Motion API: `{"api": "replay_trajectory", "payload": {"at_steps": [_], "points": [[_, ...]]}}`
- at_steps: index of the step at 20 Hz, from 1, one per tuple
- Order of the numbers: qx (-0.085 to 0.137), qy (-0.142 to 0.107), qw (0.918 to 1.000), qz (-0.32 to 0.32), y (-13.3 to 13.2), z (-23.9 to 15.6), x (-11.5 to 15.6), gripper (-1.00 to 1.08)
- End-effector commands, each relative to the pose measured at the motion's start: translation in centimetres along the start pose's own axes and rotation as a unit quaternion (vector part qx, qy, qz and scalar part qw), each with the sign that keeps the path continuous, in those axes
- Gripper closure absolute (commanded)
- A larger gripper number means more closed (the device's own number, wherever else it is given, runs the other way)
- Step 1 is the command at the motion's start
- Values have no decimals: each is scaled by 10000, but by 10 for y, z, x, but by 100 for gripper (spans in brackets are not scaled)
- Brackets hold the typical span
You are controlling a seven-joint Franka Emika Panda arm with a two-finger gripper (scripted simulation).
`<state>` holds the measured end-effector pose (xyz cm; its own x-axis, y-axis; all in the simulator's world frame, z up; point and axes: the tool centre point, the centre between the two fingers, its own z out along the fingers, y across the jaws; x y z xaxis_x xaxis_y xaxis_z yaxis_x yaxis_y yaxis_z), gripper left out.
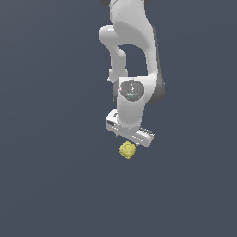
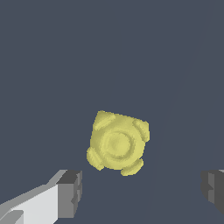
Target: Pick up the object and move it to a goal position.
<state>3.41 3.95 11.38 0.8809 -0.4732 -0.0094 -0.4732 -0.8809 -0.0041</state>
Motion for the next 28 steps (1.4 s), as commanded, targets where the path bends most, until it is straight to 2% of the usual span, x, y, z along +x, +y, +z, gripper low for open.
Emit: {"api": "replay_trajectory", "payload": {"at_steps": [1,12,21,28], "points": [[-3,11,9995,305,-4,6,3,-92],[-14,45,9942,1072,-13,23,10,-92],[-16,46,9936,1133,-13,27,10,-92],[-15,48,9934,1148,-13,59,10,-92]]}}
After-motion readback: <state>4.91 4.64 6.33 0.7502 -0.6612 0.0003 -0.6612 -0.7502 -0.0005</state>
